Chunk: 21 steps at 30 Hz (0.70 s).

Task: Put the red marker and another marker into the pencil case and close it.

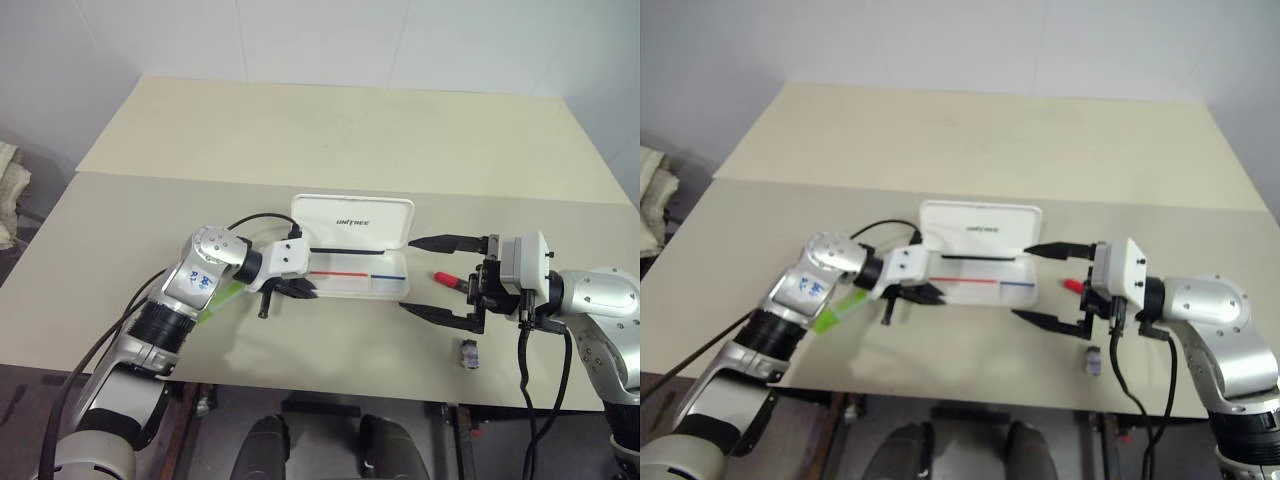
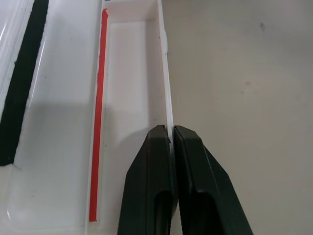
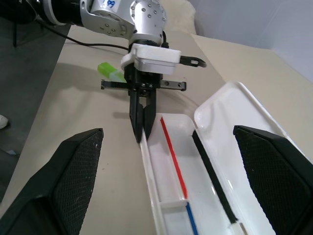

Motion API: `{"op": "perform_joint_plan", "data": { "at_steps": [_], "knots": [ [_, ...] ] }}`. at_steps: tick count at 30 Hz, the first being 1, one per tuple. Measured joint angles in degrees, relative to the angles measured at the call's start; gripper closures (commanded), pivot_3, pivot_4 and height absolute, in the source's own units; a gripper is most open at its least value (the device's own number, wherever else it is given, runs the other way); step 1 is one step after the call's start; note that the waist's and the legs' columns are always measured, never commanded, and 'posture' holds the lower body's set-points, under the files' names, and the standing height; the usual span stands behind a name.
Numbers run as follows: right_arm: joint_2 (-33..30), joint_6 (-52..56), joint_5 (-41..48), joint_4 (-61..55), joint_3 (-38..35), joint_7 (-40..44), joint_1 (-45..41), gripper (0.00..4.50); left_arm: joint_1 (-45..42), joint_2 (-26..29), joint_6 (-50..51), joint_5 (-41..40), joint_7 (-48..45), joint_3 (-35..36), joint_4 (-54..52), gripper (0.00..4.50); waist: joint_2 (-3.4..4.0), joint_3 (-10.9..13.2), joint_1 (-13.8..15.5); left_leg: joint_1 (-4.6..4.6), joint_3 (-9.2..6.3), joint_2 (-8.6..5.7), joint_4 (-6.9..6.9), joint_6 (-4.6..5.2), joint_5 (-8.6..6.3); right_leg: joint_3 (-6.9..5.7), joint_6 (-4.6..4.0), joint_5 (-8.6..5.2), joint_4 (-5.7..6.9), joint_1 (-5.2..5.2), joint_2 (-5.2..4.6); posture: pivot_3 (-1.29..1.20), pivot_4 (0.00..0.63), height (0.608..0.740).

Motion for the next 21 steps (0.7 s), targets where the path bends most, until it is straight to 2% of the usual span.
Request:
{"op": "perform_joint_plan", "data": {
  "at_steps": [11,17,21],
  "knots": [
    [0.02,0.87,0.10,-0.01,0.04,-0.02,0.15,0.00,4.72,1.76,4.22,-0.46,0.32,0.29,-7.83,4.49,0.00,0.00,-0.01,0.06,0.00,0.02,0.05,0.16,-0.09,0.09,-0.03,-0.01,0.00,-0.01,0.02,0.00,0.150,0.740],
    [0.39,0.87,0.08,-0.01,0.18,-0.05,0.18,0.00,5.79,1.35,6.75,-1.65,0.73,0.24,-8.71,2.72,0.00,0.00,0.04,0.07,0.03,0.01,0.11,0.18,-0.10,0.12,-0.02,-0.01,0.02,0.00,0.01,0.00,0.150,0.740],
    [0.70,0.85,0.05,-0.01,0.48,-0.05,0.16,0.00,6.02,-1.09,8.29,-3.35,2.31,0.37,-8.42,1.33,0.00,0.00,0.53,0.05,-0.06,0.00,0.26,0.20,-0.09,0.12,-0.06,0.06,0.09,0.04,0.02,0.00,0.150,0.740]
  ]
}}
